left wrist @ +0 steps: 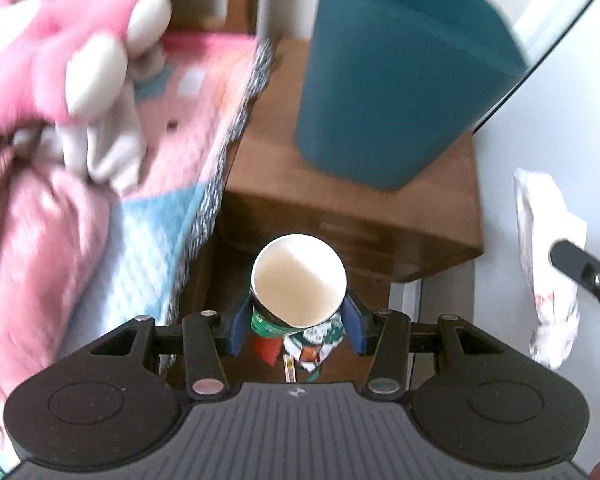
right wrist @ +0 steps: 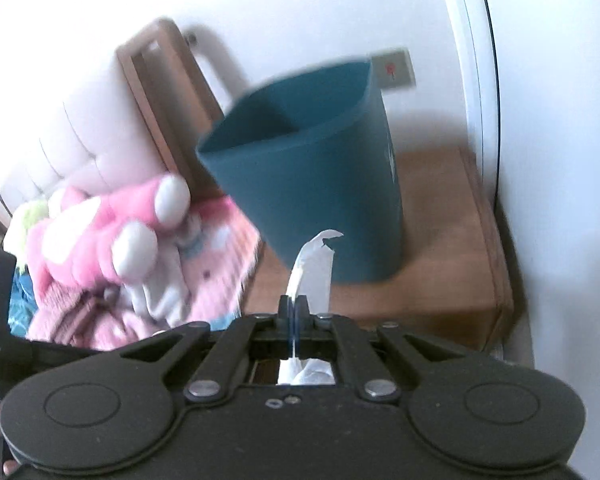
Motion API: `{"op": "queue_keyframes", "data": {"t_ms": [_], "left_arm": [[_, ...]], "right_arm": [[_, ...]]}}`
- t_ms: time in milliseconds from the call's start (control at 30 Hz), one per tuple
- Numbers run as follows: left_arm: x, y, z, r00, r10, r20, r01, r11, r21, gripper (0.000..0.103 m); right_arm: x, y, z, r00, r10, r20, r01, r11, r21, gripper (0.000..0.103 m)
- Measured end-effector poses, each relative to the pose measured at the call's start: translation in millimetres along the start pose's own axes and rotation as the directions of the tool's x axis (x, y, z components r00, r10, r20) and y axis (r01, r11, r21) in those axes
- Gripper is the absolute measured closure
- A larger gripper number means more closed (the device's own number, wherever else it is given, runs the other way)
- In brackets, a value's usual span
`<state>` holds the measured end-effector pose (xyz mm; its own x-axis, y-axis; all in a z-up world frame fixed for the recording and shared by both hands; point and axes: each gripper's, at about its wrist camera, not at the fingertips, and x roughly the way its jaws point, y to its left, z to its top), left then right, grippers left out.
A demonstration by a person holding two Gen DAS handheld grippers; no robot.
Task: Collect trash
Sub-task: 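Lift both held items up over the teal wastebasket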
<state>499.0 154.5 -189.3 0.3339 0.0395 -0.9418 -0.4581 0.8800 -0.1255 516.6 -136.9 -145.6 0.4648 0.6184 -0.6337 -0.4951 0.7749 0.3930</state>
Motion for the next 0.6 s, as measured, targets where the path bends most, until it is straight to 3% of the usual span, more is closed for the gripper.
{"op": "queue_keyframes", "data": {"t_ms": [333,500,600], "left_arm": [[-111,-48,84,0.989,-0.051,0.137,0.032,0.990,0.138,0.056],[-166,-73,131,0.968,-0.089,0.233,0.048,0.984,0.173,0.056],[-191,-94,161,0.947,-0.111,0.302,0.050,0.978,0.201,0.057]], "right_arm": [[-19,12,92,0.995,0.010,0.103,-0.006,0.999,-0.041,0.103],[-8,16,138,0.993,0.005,0.117,0.002,0.998,-0.059,0.103],[7,16,163,0.994,0.012,0.105,-0.005,0.998,-0.060,0.103]]}}
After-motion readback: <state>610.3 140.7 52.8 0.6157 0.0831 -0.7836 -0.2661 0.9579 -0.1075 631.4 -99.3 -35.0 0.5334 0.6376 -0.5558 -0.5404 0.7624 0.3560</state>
